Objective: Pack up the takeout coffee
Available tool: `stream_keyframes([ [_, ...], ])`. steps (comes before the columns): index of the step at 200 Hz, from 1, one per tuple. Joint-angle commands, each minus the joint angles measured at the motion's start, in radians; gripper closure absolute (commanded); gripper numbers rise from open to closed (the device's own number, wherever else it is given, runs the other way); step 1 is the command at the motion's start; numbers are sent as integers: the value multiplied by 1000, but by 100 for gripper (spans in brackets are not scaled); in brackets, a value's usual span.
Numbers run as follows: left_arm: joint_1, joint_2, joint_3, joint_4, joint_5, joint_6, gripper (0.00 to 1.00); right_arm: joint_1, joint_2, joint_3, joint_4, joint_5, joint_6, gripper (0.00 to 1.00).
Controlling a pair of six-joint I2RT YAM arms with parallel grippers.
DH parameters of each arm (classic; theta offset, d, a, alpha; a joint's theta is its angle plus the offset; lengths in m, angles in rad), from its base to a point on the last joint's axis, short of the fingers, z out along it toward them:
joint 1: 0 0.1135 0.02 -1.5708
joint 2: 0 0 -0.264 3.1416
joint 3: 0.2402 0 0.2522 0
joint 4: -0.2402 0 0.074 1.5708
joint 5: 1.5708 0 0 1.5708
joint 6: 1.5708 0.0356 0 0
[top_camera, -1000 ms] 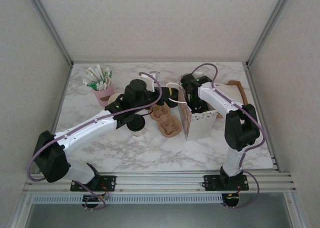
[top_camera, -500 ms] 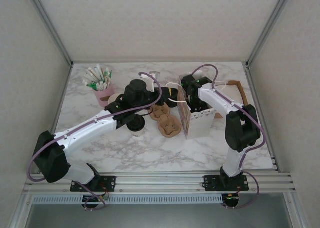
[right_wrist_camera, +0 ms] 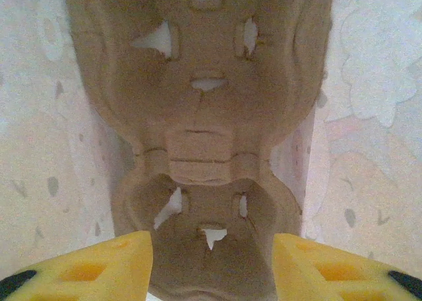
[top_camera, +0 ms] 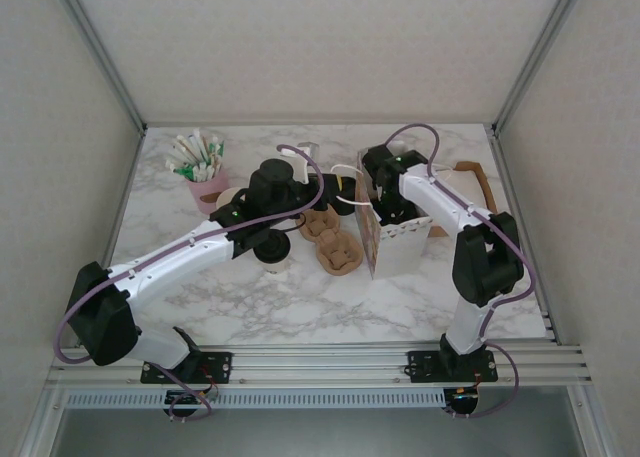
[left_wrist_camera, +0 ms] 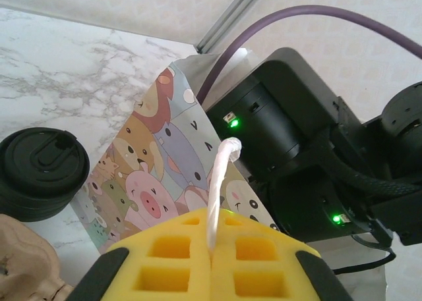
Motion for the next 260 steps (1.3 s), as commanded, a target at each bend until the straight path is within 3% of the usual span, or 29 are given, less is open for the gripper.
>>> stream_keyframes([
  [1, 2, 21, 49, -3, -33, 29, 94, -8, 12, 53, -25, 18, -2, 47],
  [34, 21, 50, 72, 1, -27, 32, 93, -23, 37, 98, -18, 5, -14, 46],
  [120, 34, 51, 74, 3, 21, 21, 78, -29, -10, 155, -61, -2, -20, 42],
  [260, 34, -65, 62, -14, 30, 34, 43, -29, -271, 222, -88, -49, -10, 23],
])
